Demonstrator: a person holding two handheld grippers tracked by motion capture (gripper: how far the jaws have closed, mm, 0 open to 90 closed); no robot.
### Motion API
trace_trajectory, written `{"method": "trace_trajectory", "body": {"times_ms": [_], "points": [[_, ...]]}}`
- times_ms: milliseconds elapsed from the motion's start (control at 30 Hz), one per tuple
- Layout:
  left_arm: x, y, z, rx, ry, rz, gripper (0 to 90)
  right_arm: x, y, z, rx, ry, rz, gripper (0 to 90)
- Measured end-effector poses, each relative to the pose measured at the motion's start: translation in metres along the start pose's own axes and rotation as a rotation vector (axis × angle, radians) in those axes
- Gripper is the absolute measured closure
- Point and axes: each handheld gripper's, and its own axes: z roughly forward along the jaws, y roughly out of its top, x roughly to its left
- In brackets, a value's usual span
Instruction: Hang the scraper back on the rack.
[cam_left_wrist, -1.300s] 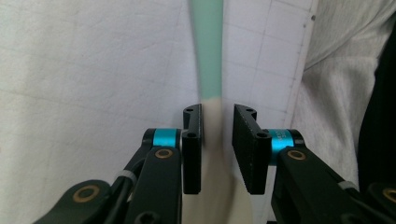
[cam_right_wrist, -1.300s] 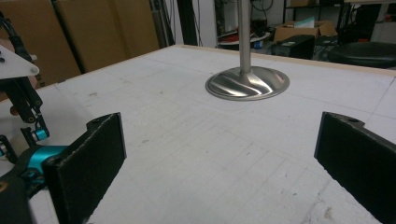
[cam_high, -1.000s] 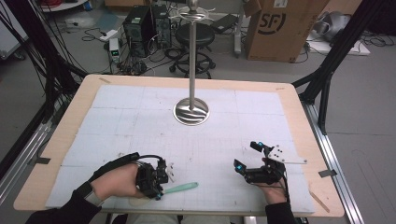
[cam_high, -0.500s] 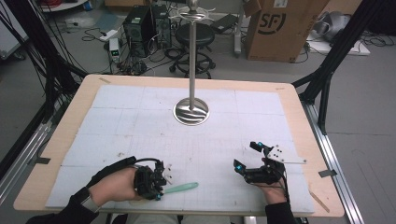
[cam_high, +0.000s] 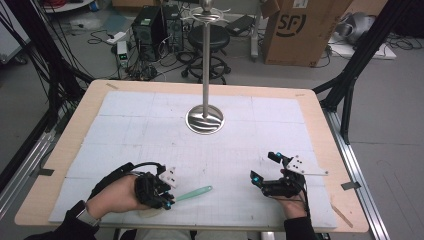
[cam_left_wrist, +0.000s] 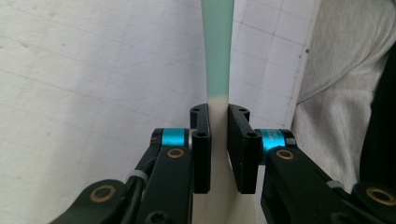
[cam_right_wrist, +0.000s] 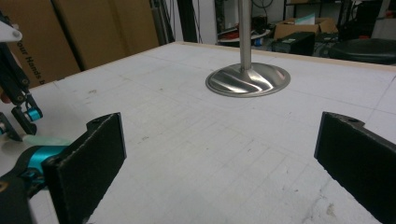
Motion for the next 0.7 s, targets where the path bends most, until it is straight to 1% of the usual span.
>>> {"method": "trace_trajectory", "body": {"times_ms": [67, 167, 200, 233, 267, 300, 367, 500, 567, 600, 633, 700], "points": [[0.001, -0.001, -0.004, -0.019, 0.009, -0.005, 80.1, 0.000, 0.000, 0.000, -0.001, 0.000, -0.002, 0.7], [0.003, -0.003, -0.010, -0.053, 0.001, -0.025, 80.1, 0.000, 0.000, 0.000, 0.001, 0.000, 0.001, 0.8], [0.003, -0.003, -0.012, -0.062, -0.001, -0.019, 80.0, 0.000, 0.000, 0.000, 0.000, 0.000, 0.000, 0.8], [0.003, -0.004, -0.014, -0.083, -0.002, -0.021, 80.1, 0.000, 0.000, 0.000, -0.001, -0.001, -0.003, 0.8], [0.004, -0.004, -0.015, -0.093, -0.003, -0.022, 80.1, 0.000, 0.000, -0.001, -0.002, 0.000, -0.002, 0.8], [0.005, -0.005, -0.018, -0.109, 0.004, -0.025, 80.1, 0.000, 0.000, -0.001, -0.002, -0.001, -0.002, 0.8], [0.009, -0.007, -0.020, -0.140, 0.007, -0.044, 80.1, -0.001, 0.000, -0.002, -0.006, -0.007, -0.004, 0.7], [0.018, -0.011, -0.030, -0.224, 0.042, -0.081, 80.1, -0.001, 0.000, -0.004, -0.009, -0.009, 0.002, 0.8], [0.021, -0.012, -0.034, -0.286, 0.080, -0.095, 80.1, -0.001, -0.001, -0.005, -0.011, -0.013, 0.003, 0.8], [0.022, -0.013, -0.035, -0.324, 0.113, -0.098, 80.1, -0.001, -0.001, -0.005, -0.012, -0.013, 0.002, 0.8], [0.022, -0.014, -0.036, -0.338, 0.132, -0.103, 80.1, -0.001, -0.001, -0.006, -0.014, -0.014, 0.000, 0.8], [0.022, -0.016, -0.035, -0.392, 0.155, -0.123, 80.1, -0.001, -0.001, -0.007, -0.013, -0.016, 0.005, 0.8]]}}
